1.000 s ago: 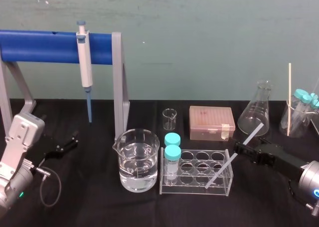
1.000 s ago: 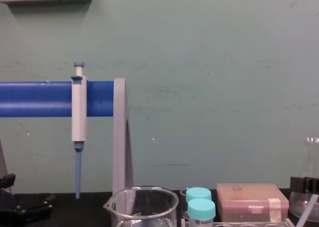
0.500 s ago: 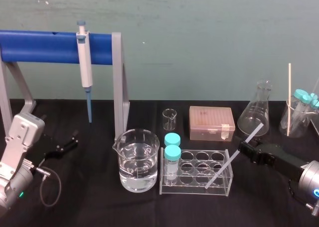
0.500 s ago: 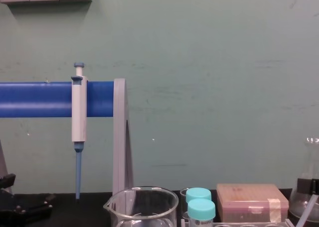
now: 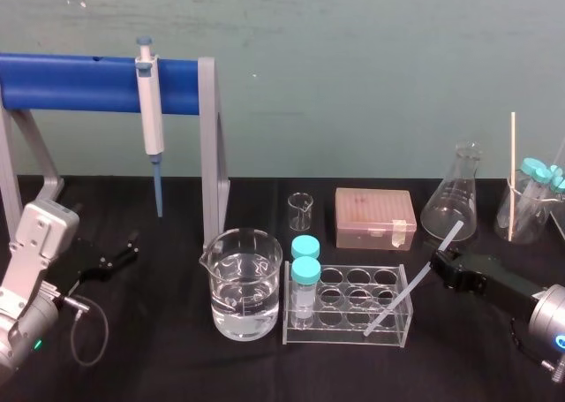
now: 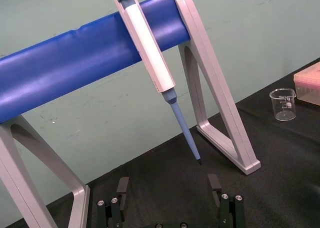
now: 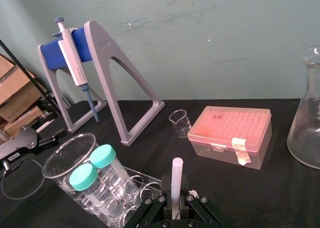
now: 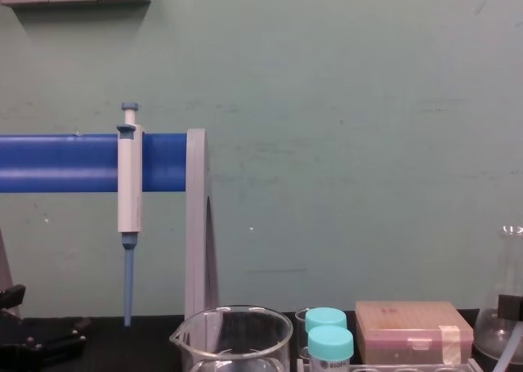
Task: Pick up the stirring rod with one hand, then place it down.
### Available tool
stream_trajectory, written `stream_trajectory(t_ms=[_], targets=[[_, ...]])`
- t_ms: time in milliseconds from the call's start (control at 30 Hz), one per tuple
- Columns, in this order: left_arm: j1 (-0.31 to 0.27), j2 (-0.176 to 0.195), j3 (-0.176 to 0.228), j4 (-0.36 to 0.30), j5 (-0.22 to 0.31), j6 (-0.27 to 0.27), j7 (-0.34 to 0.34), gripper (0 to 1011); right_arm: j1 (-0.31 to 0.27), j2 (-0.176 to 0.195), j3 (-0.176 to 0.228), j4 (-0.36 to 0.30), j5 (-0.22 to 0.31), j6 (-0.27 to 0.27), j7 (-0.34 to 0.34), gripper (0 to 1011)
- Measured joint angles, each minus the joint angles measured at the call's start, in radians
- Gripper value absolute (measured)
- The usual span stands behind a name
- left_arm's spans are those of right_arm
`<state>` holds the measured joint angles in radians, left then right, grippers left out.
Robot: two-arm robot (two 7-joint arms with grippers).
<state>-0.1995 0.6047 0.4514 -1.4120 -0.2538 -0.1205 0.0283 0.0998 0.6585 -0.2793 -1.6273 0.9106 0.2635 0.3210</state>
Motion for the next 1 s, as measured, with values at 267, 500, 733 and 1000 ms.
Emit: stream_trajectory(t_ms=[267,500,733,1000], targets=[[0.0,0.0,0.0,0.0,0.0,0.0,0.0,1000,0.0,0.0,0.0,0.0,0.0,-0.003,0.0,72],[0.0,0.0,0.0,0.0,0.0,0.0,0.0,1000,-0.003,0.005,-0.008,-0.002,0.004,-0.053,0.016,72],[0.0,0.0,0.0,0.0,0.0,0.0,0.0,1000,0.013,0.028,-0.034,-0.011,-0.028,-0.07,0.043,72],[0.0,0.0,0.0,0.0,0.0,0.0,0.0,1000,0.047,0.081,-0.08,-0.045,-0.14,-0.071,0.076,72]])
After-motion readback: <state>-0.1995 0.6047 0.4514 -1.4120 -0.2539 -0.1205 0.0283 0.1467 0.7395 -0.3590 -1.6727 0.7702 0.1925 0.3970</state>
